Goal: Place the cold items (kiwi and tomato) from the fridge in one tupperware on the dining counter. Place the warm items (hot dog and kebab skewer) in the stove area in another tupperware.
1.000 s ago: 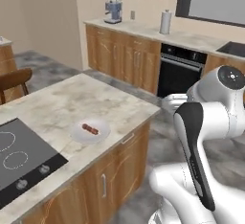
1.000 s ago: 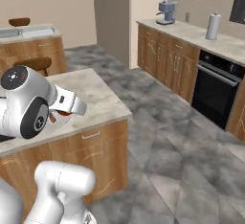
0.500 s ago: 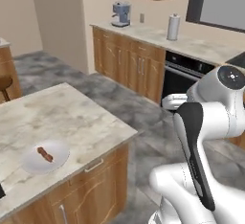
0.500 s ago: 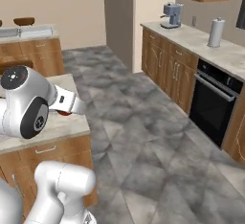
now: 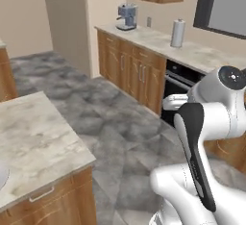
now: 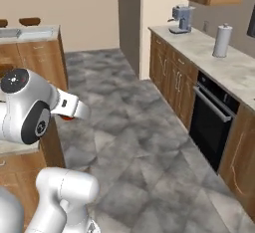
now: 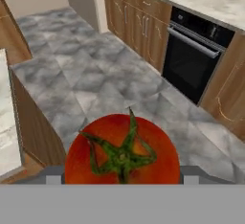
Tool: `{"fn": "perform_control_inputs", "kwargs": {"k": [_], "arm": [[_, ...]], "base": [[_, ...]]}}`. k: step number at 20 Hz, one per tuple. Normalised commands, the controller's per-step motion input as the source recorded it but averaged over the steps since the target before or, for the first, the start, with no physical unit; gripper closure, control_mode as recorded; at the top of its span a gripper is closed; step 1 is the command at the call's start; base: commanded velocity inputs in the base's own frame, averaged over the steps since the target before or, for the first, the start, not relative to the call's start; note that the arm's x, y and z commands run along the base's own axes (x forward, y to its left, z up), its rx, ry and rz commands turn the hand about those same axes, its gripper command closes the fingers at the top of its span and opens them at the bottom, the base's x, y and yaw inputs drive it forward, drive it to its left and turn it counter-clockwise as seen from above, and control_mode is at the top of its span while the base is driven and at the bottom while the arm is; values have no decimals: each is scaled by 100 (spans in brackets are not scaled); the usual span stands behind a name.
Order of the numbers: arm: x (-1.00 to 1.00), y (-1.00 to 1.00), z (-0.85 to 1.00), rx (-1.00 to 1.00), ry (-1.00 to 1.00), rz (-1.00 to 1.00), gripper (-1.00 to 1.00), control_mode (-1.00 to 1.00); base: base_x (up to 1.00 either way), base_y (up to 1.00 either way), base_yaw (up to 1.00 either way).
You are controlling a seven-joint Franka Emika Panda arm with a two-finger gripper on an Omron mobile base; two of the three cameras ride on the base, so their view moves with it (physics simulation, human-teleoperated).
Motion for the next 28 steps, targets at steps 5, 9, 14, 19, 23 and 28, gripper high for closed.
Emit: {"fn": "perform_control_inputs", "kwargs": {"k": [5, 9, 14, 19, 23, 28], "arm": [[0, 0, 0, 0, 0, 0, 100, 100], [0, 0, 0, 0, 0, 0, 100, 100], [0, 0, 0, 0, 0, 0, 100, 100], [0, 0, 0, 0, 0, 0, 100, 100], [0, 0, 0, 0, 0, 0, 100, 100], [0, 0, 0, 0, 0, 0, 100, 100]], "base": [[96, -72, 30], [100, -55, 30], [100, -23, 33], [100, -2, 39], [100, -7, 41], [100, -11, 40]]}}
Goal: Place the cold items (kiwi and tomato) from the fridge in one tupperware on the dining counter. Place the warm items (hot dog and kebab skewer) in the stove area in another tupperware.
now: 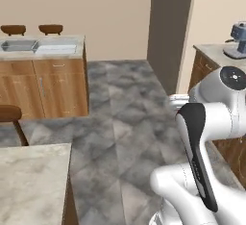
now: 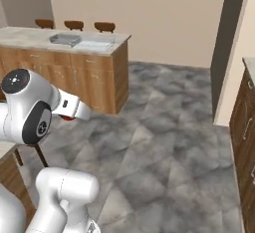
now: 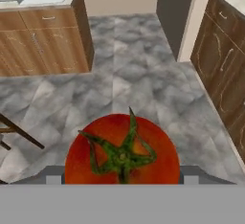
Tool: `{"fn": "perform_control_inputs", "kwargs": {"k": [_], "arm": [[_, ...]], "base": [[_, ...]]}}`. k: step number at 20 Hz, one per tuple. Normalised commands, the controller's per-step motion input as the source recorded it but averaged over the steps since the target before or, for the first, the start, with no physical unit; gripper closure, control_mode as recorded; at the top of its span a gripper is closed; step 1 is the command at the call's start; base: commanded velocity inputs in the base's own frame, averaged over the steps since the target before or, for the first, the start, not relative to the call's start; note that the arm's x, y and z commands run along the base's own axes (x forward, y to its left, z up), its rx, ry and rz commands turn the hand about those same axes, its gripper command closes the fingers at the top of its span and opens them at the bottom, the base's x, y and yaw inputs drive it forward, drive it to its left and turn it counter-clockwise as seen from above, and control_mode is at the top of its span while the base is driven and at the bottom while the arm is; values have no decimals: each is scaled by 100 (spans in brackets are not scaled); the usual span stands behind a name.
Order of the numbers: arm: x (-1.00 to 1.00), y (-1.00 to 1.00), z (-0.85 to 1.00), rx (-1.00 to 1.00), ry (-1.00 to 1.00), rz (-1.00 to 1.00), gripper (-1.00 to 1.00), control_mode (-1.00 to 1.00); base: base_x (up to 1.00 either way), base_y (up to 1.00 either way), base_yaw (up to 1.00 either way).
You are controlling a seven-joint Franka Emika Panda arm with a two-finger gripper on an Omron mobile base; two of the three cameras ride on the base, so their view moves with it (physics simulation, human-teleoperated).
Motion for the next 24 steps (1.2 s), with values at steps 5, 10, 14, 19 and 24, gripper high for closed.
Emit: {"fn": "perform_control_inputs", "kwargs": {"k": [5, 10, 14, 19, 24], "arm": [[0, 0, 0, 0, 0, 0, 100, 100], [0, 0, 0, 0, 0, 0, 100, 100], [0, 0, 0, 0, 0, 0, 100, 100], [0, 0, 0, 0, 0, 0, 100, 100], [0, 0, 0, 0, 0, 0, 100, 100]], "base": [[100, -18, 36], [100, -19, 35], [100, -8, 33], [100, -7, 31], [100, 0, 19]]}}
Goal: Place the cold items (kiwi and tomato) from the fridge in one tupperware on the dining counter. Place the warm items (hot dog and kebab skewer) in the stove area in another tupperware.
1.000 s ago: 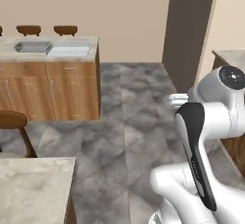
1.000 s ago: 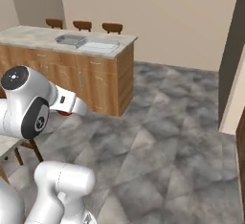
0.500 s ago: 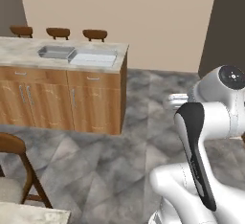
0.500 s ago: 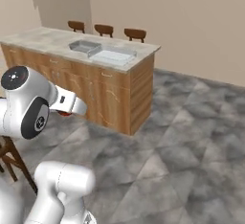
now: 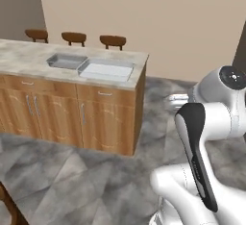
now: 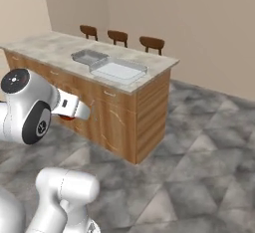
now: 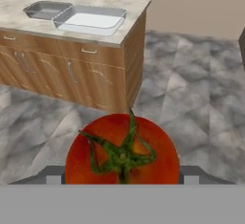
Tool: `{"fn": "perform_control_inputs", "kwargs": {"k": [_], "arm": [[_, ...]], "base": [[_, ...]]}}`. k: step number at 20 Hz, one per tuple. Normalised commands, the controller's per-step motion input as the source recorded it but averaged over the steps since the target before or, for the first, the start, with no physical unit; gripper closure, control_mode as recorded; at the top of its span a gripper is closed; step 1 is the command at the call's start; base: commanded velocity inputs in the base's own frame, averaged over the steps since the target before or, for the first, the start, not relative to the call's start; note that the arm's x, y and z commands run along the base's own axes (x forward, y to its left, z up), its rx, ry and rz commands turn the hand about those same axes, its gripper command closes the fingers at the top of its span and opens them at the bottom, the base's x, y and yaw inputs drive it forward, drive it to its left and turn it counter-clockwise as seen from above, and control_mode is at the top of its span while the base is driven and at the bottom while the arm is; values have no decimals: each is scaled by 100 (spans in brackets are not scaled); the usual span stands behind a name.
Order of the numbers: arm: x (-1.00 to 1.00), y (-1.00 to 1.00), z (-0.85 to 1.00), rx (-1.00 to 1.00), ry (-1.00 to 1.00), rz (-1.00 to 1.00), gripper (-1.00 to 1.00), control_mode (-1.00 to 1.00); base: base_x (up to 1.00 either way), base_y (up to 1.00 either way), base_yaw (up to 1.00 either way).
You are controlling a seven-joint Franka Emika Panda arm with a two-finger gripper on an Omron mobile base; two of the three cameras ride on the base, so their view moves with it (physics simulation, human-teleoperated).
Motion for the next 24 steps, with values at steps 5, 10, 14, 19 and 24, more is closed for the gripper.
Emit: {"fn": "perform_control_inputs", "kwargs": {"k": [5, 10, 14, 19, 24], "arm": [[0, 0, 0, 0, 0, 0, 100, 100], [0, 0, 0, 0, 0, 0, 100, 100], [0, 0, 0, 0, 0, 0, 100, 100], [0, 0, 0, 0, 0, 0, 100, 100], [0, 0, 0, 0, 0, 0, 100, 100]], "base": [[100, 13, 9], [100, 57, -1], [100, 88, -12], [100, 95, -16], [100, 91, -20]]}}
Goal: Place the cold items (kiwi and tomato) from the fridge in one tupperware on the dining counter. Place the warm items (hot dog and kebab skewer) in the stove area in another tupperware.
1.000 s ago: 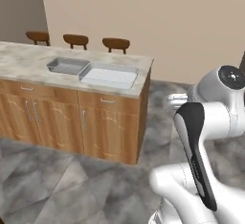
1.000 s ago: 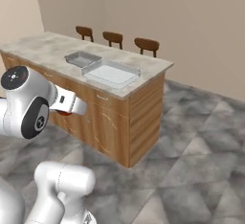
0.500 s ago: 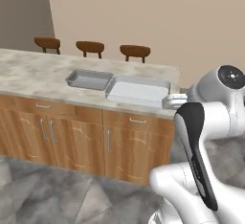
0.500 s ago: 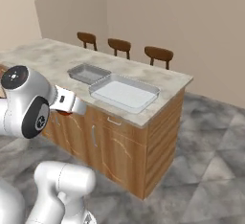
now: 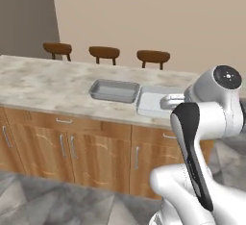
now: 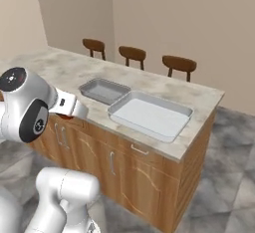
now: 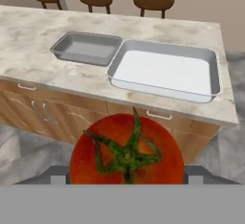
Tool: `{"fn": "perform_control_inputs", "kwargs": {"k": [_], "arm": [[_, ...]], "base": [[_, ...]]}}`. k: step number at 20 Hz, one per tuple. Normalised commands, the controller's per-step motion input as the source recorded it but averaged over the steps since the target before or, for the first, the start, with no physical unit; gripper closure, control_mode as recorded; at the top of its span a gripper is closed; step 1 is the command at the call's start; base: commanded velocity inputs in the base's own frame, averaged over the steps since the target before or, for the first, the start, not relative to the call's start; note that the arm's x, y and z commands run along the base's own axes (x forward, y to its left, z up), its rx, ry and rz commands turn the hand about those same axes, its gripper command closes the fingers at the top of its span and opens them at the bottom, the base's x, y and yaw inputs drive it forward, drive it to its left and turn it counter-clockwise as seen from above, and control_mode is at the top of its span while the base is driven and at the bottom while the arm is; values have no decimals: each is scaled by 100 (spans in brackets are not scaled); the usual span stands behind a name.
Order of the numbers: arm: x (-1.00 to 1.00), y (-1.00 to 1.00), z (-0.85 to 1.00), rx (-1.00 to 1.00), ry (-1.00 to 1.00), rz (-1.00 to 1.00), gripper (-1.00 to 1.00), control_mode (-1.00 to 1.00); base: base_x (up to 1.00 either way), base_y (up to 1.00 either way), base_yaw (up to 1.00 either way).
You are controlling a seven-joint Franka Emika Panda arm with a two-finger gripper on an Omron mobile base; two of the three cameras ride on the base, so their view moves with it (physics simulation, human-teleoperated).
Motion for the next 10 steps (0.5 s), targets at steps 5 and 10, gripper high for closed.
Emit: {"fn": "perform_control_inputs", "kwargs": {"k": [5, 10], "arm": [[0, 0, 0, 0, 0, 0, 100, 100], [0, 0, 0, 0, 0, 0, 100, 100]], "base": [[100, 69, -24], [100, 21, -9]]}}
